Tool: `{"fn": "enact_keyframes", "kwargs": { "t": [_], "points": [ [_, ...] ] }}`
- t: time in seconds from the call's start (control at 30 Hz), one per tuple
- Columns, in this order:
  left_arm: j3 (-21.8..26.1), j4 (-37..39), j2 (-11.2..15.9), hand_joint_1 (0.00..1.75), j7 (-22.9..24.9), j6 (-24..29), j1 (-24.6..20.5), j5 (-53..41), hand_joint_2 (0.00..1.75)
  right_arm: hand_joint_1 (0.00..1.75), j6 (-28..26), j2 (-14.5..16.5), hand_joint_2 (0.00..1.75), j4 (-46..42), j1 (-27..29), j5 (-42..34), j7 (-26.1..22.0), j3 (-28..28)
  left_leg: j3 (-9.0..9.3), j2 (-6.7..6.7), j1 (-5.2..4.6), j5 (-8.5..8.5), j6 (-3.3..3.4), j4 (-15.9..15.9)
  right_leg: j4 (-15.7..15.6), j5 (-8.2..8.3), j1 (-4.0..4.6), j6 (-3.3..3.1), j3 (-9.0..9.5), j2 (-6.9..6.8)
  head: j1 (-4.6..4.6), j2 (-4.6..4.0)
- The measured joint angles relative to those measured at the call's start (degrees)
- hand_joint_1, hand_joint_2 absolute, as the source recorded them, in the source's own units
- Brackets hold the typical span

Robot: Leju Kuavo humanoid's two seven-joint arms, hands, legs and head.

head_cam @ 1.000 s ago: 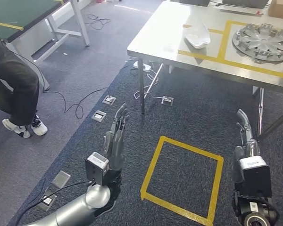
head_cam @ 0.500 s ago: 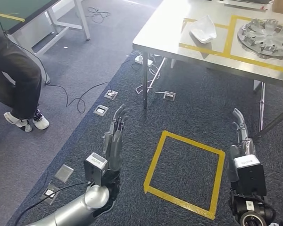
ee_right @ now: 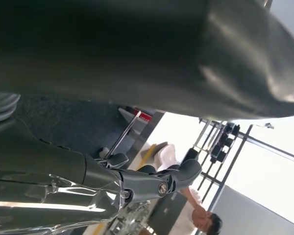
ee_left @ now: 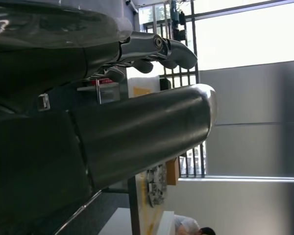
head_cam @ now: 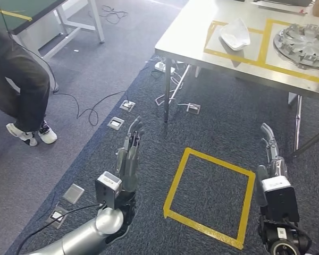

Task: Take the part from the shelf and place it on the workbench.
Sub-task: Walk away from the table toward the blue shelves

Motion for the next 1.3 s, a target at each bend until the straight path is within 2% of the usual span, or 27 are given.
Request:
{"fn": "enact_keyframes", "kwargs": {
  "t": [0.07, 0.1, 0.13, 0.17, 0.2, 0.27, 0.33, 0.4, 0.47, 0.53, 0.57, 0.6, 0.63, 0.67, 0.7, 0.77, 0.83, 0.9, 0.97, 1.03, 1.07, 1.1, 1.13, 1.17, 1.2, 1.27, 1.3],
  "points": [
    [0.0, 0.0, 0.0, 0.0, 0.0, 0.0, 0.0, -0.1, 0.0, 0.0, 0.0, 0.0, 0.0, 0.0, 0.1, 0.0, 0.0, 0.0, 0.03, -0.56, -0.01, -0.01, 0.06, 0.0, 8.8, -3.43, 0.04, 0.03, -4.27, 0.16, 0.18, 0.0],
    [0.0, 0.0, 0.0, 0.0, 0.1, 0.0, 0.0, -0.1, 0.0, 0.0, 0.0, 0.0, 0.0, 0.0, 0.2, 0.0, 0.0, 0.0, 0.08, -1.0, 0.0, -0.05, 0.01, 0.0, 11.4, -3.84, 0.03, 0.06, -5.69, 0.18, 0.19, 0.0],
    [0.0, 0.0, 0.0, 0.0, 0.1, 0.0, 0.0, -0.1, 0.0, 0.0, 0.1, 0.0, 0.0, 0.0, 0.3, 0.0, 0.0, 0.0, 0.17, -1.53, 0.04, -0.12, -0.1, 0.1, 11.7, -3.06, 0.0, 0.04, -6.03, 0.2, 0.19, 0.0],
    [0.0, 0.0, 0.0, 0.0, 0.1, 0.0, 0.0, -0.1, 0.0, 0.0, 0.1, 0.0, 0.0, 0.0, 0.3, 0.0, 0.0, 0.0, 0.33, -2.15, 0.12, -0.25, -0.29, 0.1, 9.3, -1.14, -0.06, -0.03, -5.16, 0.38, 0.21, 0.01],
    [0.0, 0.0, 0.0, 0.0, 0.1, 0.0, 0.0, -0.1, 0.0, 0.0, 0.1, 0.0, 0.0, 0.0, 0.3, 0.1, 0.0, 0.0, 0.52, -2.77, 0.23, -0.44, -0.58, 0.2, 5.2, 1.38, -0.18, -0.1, -3.4, 1.0, 0.22, 0.01],
    [0.0, 0.0, 0.0, 0.0, 0.2, 0.0, -0.1, -0.1, 0.0, 0.0, 0.1, 0.0, 0.0, 0.0, 0.3, 0.1, 0.0, 0.0, 0.42, -3.89, 0.27, -0.76, -1.36, 0.7, -2.5, 4.21, -0.51, -0.15, 0.15, 3.6, 0.33, 0.01],
    [0.0, 0.0, 0.0, 0.0, 0.2, 0.0, -0.2, -0.1, 0.0, 0.0, 0.1, 0.0, 0.0, 0.0, 0.3, 0.1, 0.0, 0.0, -0.32, -4.91, 0.38, -0.62, -2.27, 0.9, -4.8, 4.04, -0.47, -0.3, 1.33, 5.01, 0.38, 0.0],
    [0.0, 0.0, 0.0, 0.0, 0.2, 0.0, -0.2, -0.1, 0.0, 0.0, 0.1, 0.1, 0.0, 0.0, 0.3, 0.1, 0.0, 0.0, -0.77, -5.76, 0.68, -0.5, -3.07, 1.0, -4.9, 3.98, -0.37, -0.86, 1.47, 3.88, 0.25, 0.0],
    [0.1, 0.0, 0.0, 0.0, 0.2, 0.0, -0.3, -0.1, 0.0, 0.0, 0.1, 0.2, 0.0, 0.0, 0.3, 0.1, 0.0, 0.0, -2.01, -4.08, 0.65, -1.88, -3.61, 3.5, -5.2, 3.96, -0.44, -1.78, 1.88, 2.43, -0.06, 0.01],
    [0.2, 0.0, 0.0, 0.0, 0.2, 0.0, -0.5, -0.1, 0.0, 0.0, 0.1, 0.3, 0.0, 0.0, 0.3, 0.2, 0.0, -0.1, -5.99, -1.16, 0.51, -5.09, -3.93, 10.9, -5.3, 3.85, -0.18, -2.53, 2.07, 0.91, -0.49, 0.0],
    [0.2, 0.0, 0.0, 0.0, 0.2, 0.0, -0.5, -0.1, 0.0, 0.0, 0.1, 0.3, 0.0, 0.0, 0.3, 0.2, 0.0, -0.1, -8.45, -0.4, 0.5, -6.54, -4.01, 15.1, -5.3, 3.79, 0.03, -2.72, 2.06, 0.12, -0.69, 0.0],
    [0.2, 0.0, 0.1, 0.0, 0.2, 0.0, -0.4, -0.1, 0.0, 0.0, 0.2, 0.3, 0.0, 0.0, 0.3, 0.2, 0.0, -0.1, -10.26, -0.05, 0.5, -7.15, -4.01, 18.1, -5.3, 3.72, 0.22, -2.85, 2.07, -0.62, -0.81, 0.0],
    [0.2, 0.0, 0.1, 0.0, 0.3, 0.0, -0.4, -0.1, 0.0, 0.0, 0.2, 0.3, 0.0, 0.0, 0.4, 0.2, 0.0, -0.1, -11.0, 0.12, 0.47, -6.69, -3.92, 18.9, -5.3, 3.64, 0.4, -2.95, 2.13, -1.34, -0.89, 0.0],
    [0.2, 0.0, 0.1, 0.0, 0.3, 0.0, -0.4, -0.1, 0.0, 0.0, 0.2, 0.3, 0.0, 0.0, 0.4, 0.2, 0.1, -0.1, -10.41, 0.32, 0.41, -5.14, -3.72, 17.2, -5.3, 3.56, 0.57, -3.01, 2.24, -2.02, -1.02, 0.0],
    [0.2, 0.0, 0.1, 0.0, 0.3, 0.0, -0.4, -0.1, 0.0, 0.0, 0.2, 0.3, 0.0, 0.0, 0.3, 0.2, 0.1, -0.1, -8.63, 0.8, 0.29, -2.94, -3.39, 13.4, -5.3, 3.45, 0.71, -3.03, 2.41, -2.63, -1.11, 0.0],
    [0.2, 0.0, 0.1, 0.0, 0.3, 0.0, -0.5, -0.1, 0.0, 0.0, 0.2, 0.3, 0.0, 0.0, 0.3, 0.2, 0.1, -0.1, -4.57, 3.13, -0.34, 0.35, -2.47, 5.0, -5.3, 3.15, 1.1, -2.83, 2.72, -3.71, -1.26, 0.01],
    [0.2, 0.0, 0.1, 0.0, 0.3, 0.0, -0.7, -0.1, 0.0, 0.0, 0.2, 0.3, 0.0, 0.0, 0.3, 0.1, 0.1, -0.1, -3.01, 4.26, -0.95, 1.03, -1.76, 1.4, -5.3, 2.82, 1.43, -2.4, 2.88, -4.68, -1.13, 0.01],
    [0.2, 0.0, 0.1, 0.0, 0.3, 0.0, -0.6, -0.1, 0.0, 0.0, 0.2, 0.3, 0.0, 0.0, 0.2, 0.0, 0.1, -0.1, -3.02, 2.94, -0.99, 1.14, -1.25, 1.2, -5.3, 2.48, 1.42, -1.82, 3.05, -5.44, -0.97, 0.01],
    [0.2, 0.0, 0.1, 0.0, 0.3, 0.0, -0.5, -0.2, 0.0, 0.0, 0.2, 0.4, 0.0, 0.0, 0.2, -0.1, 0.1, -0.1, -2.79, 1.74, -0.71, 1.35, -0.68, 0.9, -3.3, 0.91, 1.13, -1.21, 2.32, -3.75, -0.73, 0.01],
    [0.2, 0.0, 0.0, 0.0, 0.3, 0.0, -0.5, -0.4, 0.0, 0.0, 0.2, 0.4, 0.0, 0.0, 0.3, -0.2, 0.0, -0.2, -2.63, 0.64, -0.52, 1.43, -0.29, 0.7, 3.4, -2.73, 0.93, -0.83, -0.73, -0.93, -0.29, 0.01],
    [0.2, 0.0, -0.1, 0.0, 0.3, 0.0, -0.5, -0.4, 0.0, 0.0, 0.2, 0.4, 0.0, 0.0, 0.3, -0.2, -0.1, -0.1, -2.62, 0.03, -0.52, 1.42, -0.18, 0.7, 7.9, -4.61, 0.91, -0.72, -2.81, -0.23, -0.14, 0.0],
    [0.2, 0.0, -0.1, 0.0, 0.4, 0.0, -0.4, -0.5, 0.0, 0.0, 0.2, 0.4, 0.0, 0.0, 0.4, -0.3, -0.1, -0.1, -2.6, -0.67, -0.53, 1.4, -0.16, 0.7, 11.4, -5.72, 0.9, -0.65, -4.58, 0.04, -0.1, 0.0],
    [0.2, 0.0, -0.2, 0.0, 0.4, 0.0, -0.3, -0.5, 0.0, 0.0, 0.2, 0.4, 0.0, 0.0, 0.5, -0.3, -0.1, -0.1, -2.55, -1.44, -0.54, 1.38, -0.16, 0.8, 13.0, -5.69, 0.88, -0.61, -5.52, 0.14, -0.07, 0.0],
    [0.2, 0.0, -0.2, 0.0, 0.4, 0.0, -0.2, -0.6, 0.0, 0.0, 0.2, 0.4, 0.0, 0.1, 0.5, -0.3, -0.2, -0.1, -2.44, -2.28, -0.52, 1.35, -0.21, 0.8, 12.2, -4.41, 0.84, -0.64, -5.31, 0.22, -0.04, 0.0],
    [0.2, 0.0, -0.2, 0.0, 0.4, 0.0, -0.1, -0.6, 0.0, 0.0, 0.2, 0.4, 0.0, 0.1, 0.5, -0.4, -0.3, -0.1, -2.28, -3.12, -0.5, 1.29, -0.3, 0.8, 9.1, -2.18, 0.77, -0.74, -4.04, 0.52, -0.02, 0.0],
    [0.2, 0.0, -0.2, 0.0, 0.4, 0.0, -0.1, -0.7, 0.0, 0.0, 0.3, 0.4, 0.0, 0.1, 0.4, -0.4, -0.4, -0.1, -2.14, -4.62, -0.51, 1.08, -0.65, 1.1, 0.7, 2.0, 0.5, -1.03, -0.51, 2.7, 0.1, 0.0],
    [0.2, 0.0, -0.2, 0.0, 0.4, 0.0, -0.1, -0.7, 0.0, 0.0, 0.3, 0.4, 0.0, 0.1, 0.4, -0.5, -0.4, -0.1, -2.32, -5.3, -0.52, 1.04, -0.91, 1.2, -2.3, 2.83, 0.43, -1.15, 0.91, 3.75, 0.13, 0.0]
  ]
}}
